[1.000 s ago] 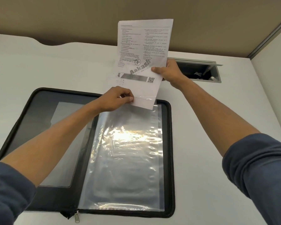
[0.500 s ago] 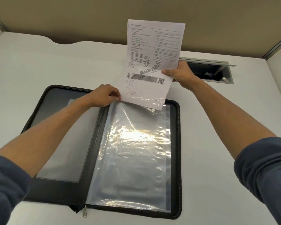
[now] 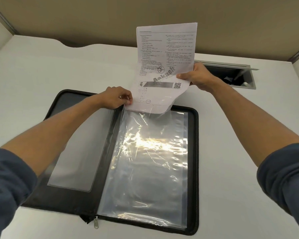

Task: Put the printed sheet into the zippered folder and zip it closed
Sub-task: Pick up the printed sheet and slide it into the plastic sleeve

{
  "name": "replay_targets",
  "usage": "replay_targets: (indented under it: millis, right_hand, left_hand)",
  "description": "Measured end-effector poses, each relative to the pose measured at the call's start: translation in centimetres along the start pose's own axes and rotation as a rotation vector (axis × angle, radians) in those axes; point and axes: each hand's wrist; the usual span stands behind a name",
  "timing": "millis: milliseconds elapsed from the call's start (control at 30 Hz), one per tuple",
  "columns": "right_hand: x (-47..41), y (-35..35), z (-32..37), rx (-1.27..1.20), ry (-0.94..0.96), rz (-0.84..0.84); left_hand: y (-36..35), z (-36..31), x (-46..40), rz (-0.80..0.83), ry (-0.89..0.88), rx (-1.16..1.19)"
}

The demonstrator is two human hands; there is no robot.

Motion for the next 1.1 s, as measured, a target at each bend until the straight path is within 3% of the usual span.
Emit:
replay_targets:
  millis: [200,300,400,500,667,833,1000,1100]
  right_hand:
    - [0.0,-0.3,-0.2,0.008,-0.027,0.096]
    - [0.3,-0.7,-0.8,0.044,-0.042,0.094]
    - [0.8,-0.9,-1.6,0.055,-0.054,0.074]
    - [1.3,-0.9,-2.1,0.058,-0.073,0.056]
    - [2.2,-1.3,-2.5,0.075,-0.092,0.079]
    - [3.4,-1.9,-3.6,0.03,-0.105,0.062]
    - [3.7,-2.3,-4.6,0.012,-0.057,-0.238]
    - [4.2,-2.4,-4.9,0.04,-0.067,-0.282]
  left_hand:
    - [-0.7,-0.8,-0.4,0.0,-0.036,0.113]
    - [-1.3,-0.7,-1.4,-0.151,0.005,0.264]
    - [-1.7,-0.3,-2.9,-0.279,0.183,0.451]
    - [-2.1,-0.4,-4.1,-0.166,0.32,0.711]
    - [-2.5,-1.4,-5.1,-0.038,0.342,1.021]
    - [-2.9,-1.5,-5.1,-0.035,0.319,0.961]
    - [-3.5,-1.2,-4.2,-0.076,0.295,0.824]
    - [-4.1,-1.4,-3.9,-0.123,0.319,0.773]
Point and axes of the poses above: each hand's wrist, its own x-axis away from the middle knuckle, its own y-axis out of the back of the hand, z = x × y, and after that the axes turned 15 degrees about y, right-handed
